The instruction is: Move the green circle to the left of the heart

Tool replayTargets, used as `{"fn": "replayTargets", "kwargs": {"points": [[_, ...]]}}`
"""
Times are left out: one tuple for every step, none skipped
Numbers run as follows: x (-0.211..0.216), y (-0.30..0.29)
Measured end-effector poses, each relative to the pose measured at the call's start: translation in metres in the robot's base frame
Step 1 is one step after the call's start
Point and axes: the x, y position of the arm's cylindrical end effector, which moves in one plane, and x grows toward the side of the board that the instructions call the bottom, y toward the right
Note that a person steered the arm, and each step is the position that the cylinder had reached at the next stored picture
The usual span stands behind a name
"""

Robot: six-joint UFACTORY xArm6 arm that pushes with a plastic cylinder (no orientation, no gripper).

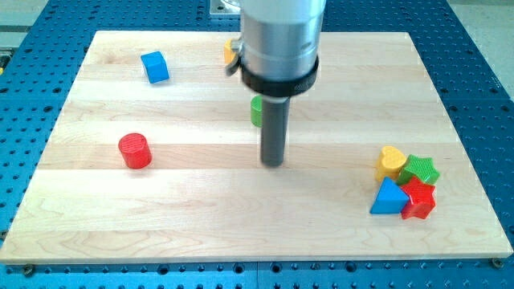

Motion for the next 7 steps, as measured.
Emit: {"fn": "replayTargets", "kwargs": {"points": [[-0.009,-0.079],[-0.048,-0.083],[-0.088,-0.073],[-0.068,-0.008],[-0.049,0.034],[-0.056,0.021],[-0.034,0.058]]}}
